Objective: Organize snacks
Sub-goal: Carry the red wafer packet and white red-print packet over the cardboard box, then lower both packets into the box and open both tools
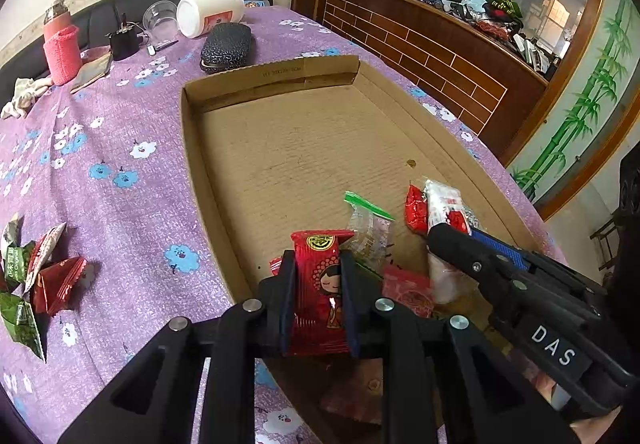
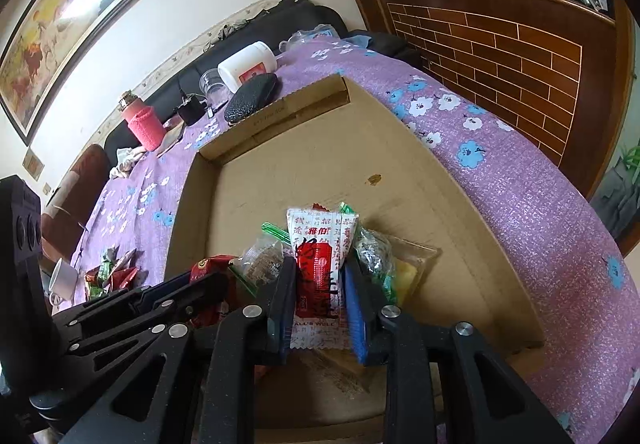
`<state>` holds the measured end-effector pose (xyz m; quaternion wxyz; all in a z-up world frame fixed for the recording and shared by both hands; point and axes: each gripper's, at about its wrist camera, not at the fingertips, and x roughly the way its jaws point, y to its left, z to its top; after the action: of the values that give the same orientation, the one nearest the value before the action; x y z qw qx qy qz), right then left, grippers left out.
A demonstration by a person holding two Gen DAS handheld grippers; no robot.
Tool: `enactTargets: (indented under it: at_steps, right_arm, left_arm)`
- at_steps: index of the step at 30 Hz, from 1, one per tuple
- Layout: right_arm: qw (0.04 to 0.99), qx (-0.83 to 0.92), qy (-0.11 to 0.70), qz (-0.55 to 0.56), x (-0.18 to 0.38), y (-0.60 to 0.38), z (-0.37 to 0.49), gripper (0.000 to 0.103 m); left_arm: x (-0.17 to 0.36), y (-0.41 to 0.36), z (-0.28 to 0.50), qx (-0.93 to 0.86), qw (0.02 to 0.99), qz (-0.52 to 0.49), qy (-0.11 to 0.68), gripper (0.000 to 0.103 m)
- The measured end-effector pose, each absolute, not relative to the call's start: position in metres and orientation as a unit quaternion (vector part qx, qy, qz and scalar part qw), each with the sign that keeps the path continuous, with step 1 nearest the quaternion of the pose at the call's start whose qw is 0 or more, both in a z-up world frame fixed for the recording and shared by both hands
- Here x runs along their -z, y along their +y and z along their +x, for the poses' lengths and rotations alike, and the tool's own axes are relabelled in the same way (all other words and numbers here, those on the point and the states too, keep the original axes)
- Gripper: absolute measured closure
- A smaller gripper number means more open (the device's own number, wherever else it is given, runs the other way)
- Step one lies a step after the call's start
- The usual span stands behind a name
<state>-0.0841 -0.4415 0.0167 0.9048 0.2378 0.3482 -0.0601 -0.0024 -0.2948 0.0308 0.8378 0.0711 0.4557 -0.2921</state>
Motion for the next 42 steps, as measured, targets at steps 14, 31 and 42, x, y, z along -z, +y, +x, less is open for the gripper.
enactTargets:
  at_steps: [14,31,42]
  right_arm:
    - [0.912,0.065,0.324,0.244,-0.034,-0.435,-0.104,0.075]
    - [0.926,0.02,0.315,0.208,-0.065,-0.368,-0.108,0.075]
    - [0.923,-0.048,0.352,0.145,-0.058,-0.287,-0.093,0.075]
  left_arm:
    - [-0.051,-0.281,-0.019,0.299,0.848,0.07,0.433,0.067]
    - [-0.088,-0.187,-0.022,0.263,0.878,0.013,0.401,0.062]
    - [-0.099,-0.095,-0.006,0.198,0.901,-0.025,0.385,0.055]
